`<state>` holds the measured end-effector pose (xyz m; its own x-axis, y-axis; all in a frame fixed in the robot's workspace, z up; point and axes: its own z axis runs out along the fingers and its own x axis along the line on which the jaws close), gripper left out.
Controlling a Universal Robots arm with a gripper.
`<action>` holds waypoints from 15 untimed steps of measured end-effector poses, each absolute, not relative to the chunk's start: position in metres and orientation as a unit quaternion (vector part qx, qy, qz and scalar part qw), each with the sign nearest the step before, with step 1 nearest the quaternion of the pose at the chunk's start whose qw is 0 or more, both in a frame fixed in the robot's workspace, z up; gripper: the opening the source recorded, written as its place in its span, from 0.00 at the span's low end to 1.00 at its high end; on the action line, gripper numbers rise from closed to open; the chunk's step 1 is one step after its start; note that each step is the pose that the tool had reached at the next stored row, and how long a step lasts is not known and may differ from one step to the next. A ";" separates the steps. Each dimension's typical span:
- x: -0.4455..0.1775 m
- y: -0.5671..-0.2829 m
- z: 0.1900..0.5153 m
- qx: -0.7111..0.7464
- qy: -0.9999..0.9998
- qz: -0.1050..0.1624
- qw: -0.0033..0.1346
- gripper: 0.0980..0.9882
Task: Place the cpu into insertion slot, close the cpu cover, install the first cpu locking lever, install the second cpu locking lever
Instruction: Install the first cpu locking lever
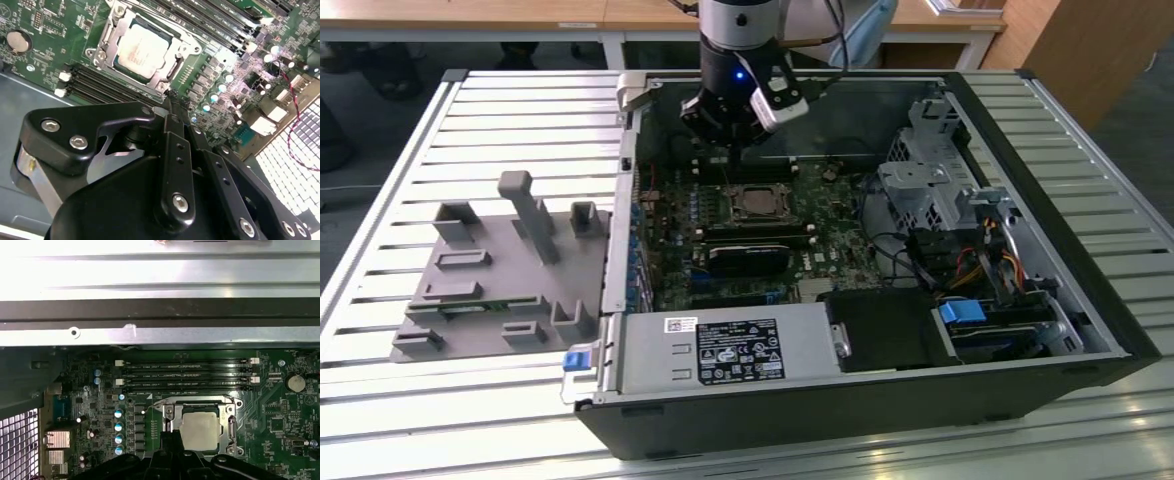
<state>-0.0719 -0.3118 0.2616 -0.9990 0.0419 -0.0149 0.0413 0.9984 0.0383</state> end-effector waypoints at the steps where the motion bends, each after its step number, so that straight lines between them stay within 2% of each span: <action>1: -0.073 -0.312 0.262 0.021 1.000 0.019 0.008 0.01; 15: -0.095 -0.309 0.260 0.021 1.000 0.019 0.008 0.01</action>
<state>-0.0954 -0.3087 0.2598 -0.9990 0.0419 -0.0148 0.0413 0.9984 0.0382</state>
